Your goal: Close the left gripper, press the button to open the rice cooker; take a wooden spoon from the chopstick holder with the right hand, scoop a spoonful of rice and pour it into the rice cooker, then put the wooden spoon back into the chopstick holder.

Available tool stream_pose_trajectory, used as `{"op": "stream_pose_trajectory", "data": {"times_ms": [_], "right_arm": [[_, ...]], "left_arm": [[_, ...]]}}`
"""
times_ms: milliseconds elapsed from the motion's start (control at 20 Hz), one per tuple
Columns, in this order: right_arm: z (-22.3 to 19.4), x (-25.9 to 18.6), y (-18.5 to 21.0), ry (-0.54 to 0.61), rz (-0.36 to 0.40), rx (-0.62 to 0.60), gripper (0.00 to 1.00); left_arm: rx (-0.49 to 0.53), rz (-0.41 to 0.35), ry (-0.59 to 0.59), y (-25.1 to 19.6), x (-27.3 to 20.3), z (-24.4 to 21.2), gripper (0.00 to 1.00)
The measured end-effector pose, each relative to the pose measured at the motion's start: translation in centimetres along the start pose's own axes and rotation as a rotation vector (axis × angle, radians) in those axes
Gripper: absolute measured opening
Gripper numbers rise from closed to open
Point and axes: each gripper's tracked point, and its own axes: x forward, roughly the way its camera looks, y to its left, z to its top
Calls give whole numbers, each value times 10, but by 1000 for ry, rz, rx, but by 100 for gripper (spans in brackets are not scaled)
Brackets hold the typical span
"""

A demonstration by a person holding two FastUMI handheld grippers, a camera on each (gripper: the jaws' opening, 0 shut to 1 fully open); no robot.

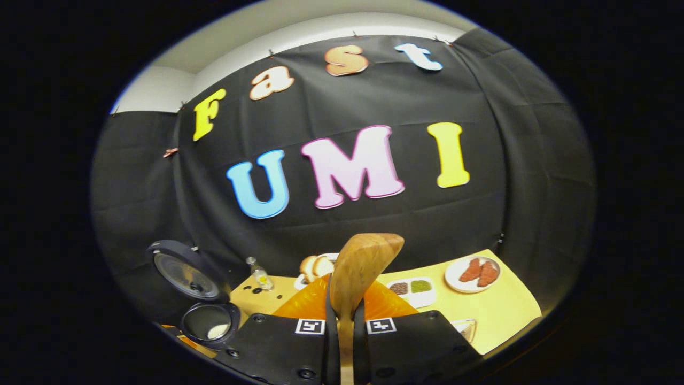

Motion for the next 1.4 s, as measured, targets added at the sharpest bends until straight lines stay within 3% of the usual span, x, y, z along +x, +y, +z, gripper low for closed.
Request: {"op": "stream_pose_trajectory", "data": {"times_ms": [300, 600, 950, 1000, 1050, 1400], "right_arm": [[-20, 6, -109, 44, -126, 95, 13], [-56, 23, -173, 103, -196, 135, 13], [-109, 44, -209, 187, -265, 188, 13], [-118, 45, -213, 200, -274, 195, 18], [-126, 46, -217, 213, -283, 202, 13], [-166, 51, -229, 268, -348, 266, 16]], "left_arm": [[20, 68, -7, -28, 9, 8, 95], [25, 152, 15, -33, 15, 5, 95], [32, 237, 17, -29, 13, 14, 95], [36, 245, 14, -27, 13, 16, 95], [39, 253, 11, -26, 13, 19, 95], [58, 300, -21, -8, 6, 43, 95]]}}
